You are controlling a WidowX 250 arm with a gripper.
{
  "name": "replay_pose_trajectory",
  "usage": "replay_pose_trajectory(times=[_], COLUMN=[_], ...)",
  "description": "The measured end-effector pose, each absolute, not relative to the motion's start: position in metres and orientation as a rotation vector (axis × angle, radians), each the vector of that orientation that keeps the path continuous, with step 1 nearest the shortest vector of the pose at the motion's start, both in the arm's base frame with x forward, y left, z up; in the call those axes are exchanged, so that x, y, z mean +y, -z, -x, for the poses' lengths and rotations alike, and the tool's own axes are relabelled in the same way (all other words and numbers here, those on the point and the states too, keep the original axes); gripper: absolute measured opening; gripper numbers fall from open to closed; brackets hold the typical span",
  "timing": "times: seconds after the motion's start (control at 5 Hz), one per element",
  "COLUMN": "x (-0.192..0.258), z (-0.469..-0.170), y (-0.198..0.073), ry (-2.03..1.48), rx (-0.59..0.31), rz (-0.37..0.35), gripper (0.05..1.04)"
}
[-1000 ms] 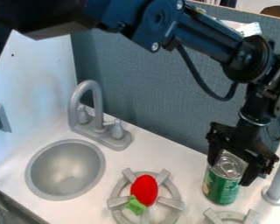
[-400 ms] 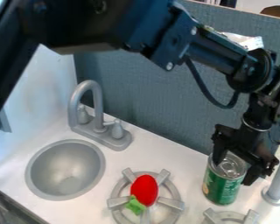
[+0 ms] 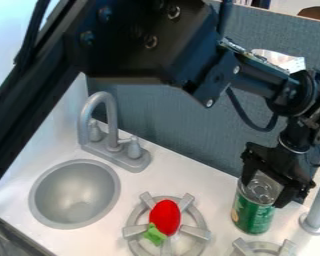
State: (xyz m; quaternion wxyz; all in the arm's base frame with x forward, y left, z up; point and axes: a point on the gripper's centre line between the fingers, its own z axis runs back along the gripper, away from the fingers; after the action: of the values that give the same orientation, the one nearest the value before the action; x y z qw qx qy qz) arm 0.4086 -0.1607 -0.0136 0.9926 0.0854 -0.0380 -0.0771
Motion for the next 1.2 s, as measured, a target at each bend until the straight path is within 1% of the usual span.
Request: replay_pose_trajectory(times=[0.4,0.8,1.0,1.2], x=[-0.163,-0.158,-0.147,-0.135], z=[-0.409,-0.404,-0.410,-0.422], y=[0.017,0.025,0.024,0.026], ry=[0.138,0.106,0.075,0.037], rx=[-0.082,-0.077,-0.080,-0.083], rz=[-0.225,-0.232,-0.230,-0.245], gripper=[0.999,0.999,0.999,0.999])
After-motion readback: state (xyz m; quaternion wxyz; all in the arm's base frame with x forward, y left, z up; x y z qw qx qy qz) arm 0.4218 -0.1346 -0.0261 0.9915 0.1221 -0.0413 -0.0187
